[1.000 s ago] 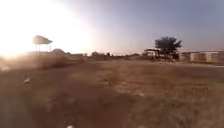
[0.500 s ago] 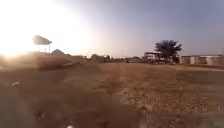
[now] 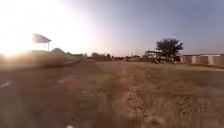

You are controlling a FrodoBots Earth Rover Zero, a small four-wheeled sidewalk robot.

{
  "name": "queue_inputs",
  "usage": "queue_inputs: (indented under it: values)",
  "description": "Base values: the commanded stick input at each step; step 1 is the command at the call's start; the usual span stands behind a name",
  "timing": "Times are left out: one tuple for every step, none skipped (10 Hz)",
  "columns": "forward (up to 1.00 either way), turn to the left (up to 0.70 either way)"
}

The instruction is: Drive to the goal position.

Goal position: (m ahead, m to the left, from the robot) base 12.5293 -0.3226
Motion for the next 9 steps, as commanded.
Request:
queue_inputs:
  values:
    - [0.7,0.0]
    - [0.7,0.0]
    - [0.7,0.0]
    - [0.69,0.0]
    - [0.68,0.0]
    - [0.68,0.0]
    - [0.68,0.0]
    - [0.68,0.0]
    - [0.69,0.0]
